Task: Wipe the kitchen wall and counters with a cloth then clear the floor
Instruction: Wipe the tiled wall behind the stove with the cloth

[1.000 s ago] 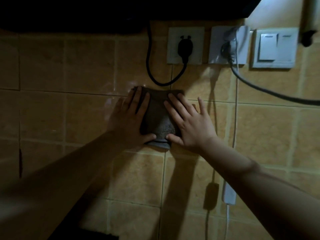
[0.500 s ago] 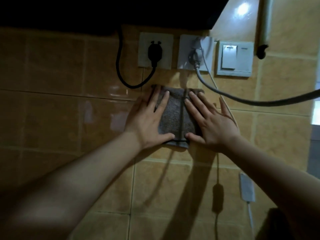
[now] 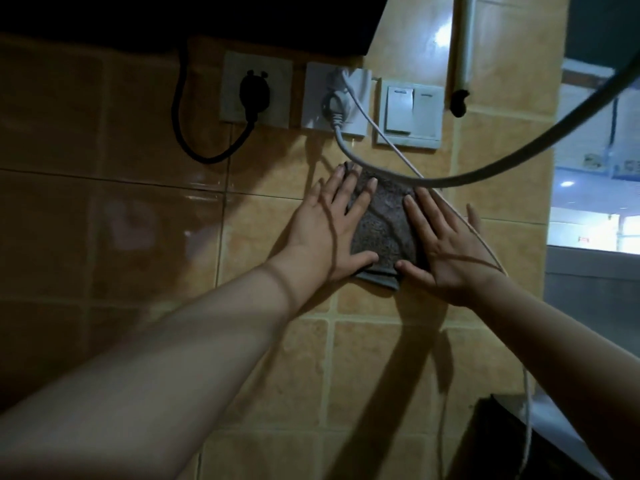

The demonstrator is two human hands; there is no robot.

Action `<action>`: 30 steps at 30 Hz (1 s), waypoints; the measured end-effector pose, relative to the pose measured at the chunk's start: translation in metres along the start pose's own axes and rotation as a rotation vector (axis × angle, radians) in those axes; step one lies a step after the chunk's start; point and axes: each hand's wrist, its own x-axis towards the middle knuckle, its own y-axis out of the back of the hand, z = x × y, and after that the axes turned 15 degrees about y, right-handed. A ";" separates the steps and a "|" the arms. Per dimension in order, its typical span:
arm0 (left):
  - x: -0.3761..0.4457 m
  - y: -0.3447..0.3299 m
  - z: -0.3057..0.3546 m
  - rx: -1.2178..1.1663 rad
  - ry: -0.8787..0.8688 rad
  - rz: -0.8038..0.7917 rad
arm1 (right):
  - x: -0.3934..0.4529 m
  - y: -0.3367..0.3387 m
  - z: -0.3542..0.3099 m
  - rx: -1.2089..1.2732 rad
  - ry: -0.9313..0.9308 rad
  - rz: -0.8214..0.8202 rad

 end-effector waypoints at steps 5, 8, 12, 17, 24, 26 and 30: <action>-0.008 -0.009 0.007 -0.006 0.038 0.044 | -0.005 -0.003 -0.004 0.017 -0.021 0.020; -0.017 -0.014 0.009 -0.023 0.046 0.063 | -0.010 -0.004 -0.008 -0.004 -0.021 0.002; -0.029 -0.022 0.009 -0.039 0.060 0.080 | -0.013 -0.006 -0.019 -0.004 -0.013 0.002; -0.045 -0.033 0.009 -0.058 0.084 0.116 | -0.015 -0.010 -0.029 -0.020 -0.018 -0.012; -0.064 -0.047 0.005 -0.096 0.121 0.143 | -0.017 -0.009 -0.050 -0.079 -0.010 -0.046; -0.068 -0.049 0.001 -0.087 0.127 0.150 | -0.016 -0.008 -0.057 -0.087 -0.019 -0.051; -0.073 -0.050 -0.012 -0.038 0.113 0.160 | -0.012 -0.007 -0.073 -0.098 -0.034 -0.052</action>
